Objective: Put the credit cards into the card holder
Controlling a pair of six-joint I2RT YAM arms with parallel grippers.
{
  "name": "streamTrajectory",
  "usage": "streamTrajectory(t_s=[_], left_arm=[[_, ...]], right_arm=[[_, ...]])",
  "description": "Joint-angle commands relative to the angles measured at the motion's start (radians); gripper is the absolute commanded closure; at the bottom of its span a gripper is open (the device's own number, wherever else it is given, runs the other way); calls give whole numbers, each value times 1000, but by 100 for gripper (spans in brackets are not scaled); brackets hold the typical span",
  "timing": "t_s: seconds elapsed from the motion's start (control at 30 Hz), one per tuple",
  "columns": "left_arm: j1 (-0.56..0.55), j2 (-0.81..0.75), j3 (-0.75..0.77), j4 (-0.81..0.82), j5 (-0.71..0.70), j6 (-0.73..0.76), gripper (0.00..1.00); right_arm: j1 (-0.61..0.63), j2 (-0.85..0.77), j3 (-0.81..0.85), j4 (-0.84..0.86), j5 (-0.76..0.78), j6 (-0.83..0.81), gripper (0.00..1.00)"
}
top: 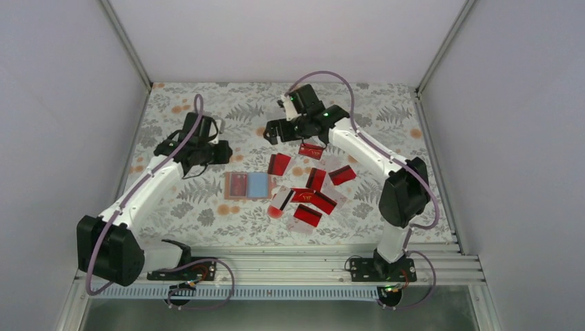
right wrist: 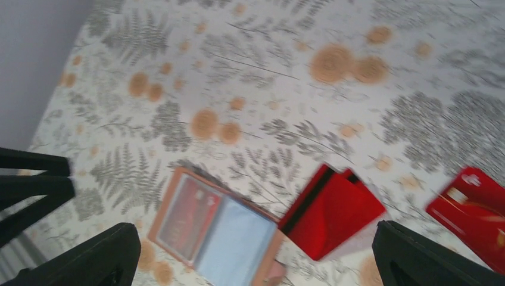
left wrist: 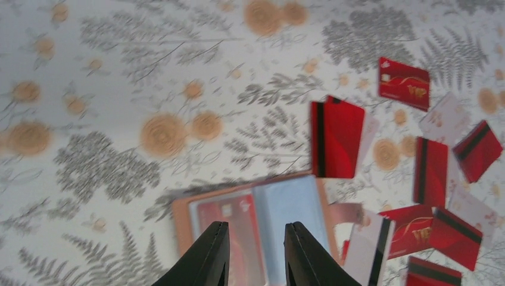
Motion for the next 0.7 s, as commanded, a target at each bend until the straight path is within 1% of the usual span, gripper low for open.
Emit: streamTrajectory(t_s=[0.0, 0.1, 0.17, 0.2, 0.27, 0.33, 0.4, 0.5, 0.6, 0.67], left_arm=[[-46, 76, 78, 36, 14, 24, 74], [-81, 130, 112, 43, 7, 14, 73], [-102, 171, 129, 48, 8, 9, 68], [-119, 189, 137, 51, 7, 9, 65], [-145, 227, 151, 63, 7, 6, 61], [-171, 257, 170, 72, 8, 5, 54], [-192, 285, 191, 79, 8, 3, 44], [-210, 311, 214, 89, 13, -1, 33], [-219, 321, 219, 97, 14, -3, 28], [-221, 325, 213, 100, 15, 0, 25]], right_arm=[[-61, -51, -79, 5, 59, 41, 1], [-103, -91, -146, 3, 89, 33, 1], [-131, -108, -175, -24, 141, 37, 1], [-142, -109, -186, -48, 198, 43, 1], [-159, -107, -201, -98, 263, 53, 1], [-176, -108, -233, -131, 305, 82, 1], [-187, -111, -262, -153, 309, 108, 3], [-189, -108, -289, -179, 290, 168, 4], [-186, -88, -307, -199, 248, 239, 4], [-179, -71, -322, -209, 251, 298, 1]])
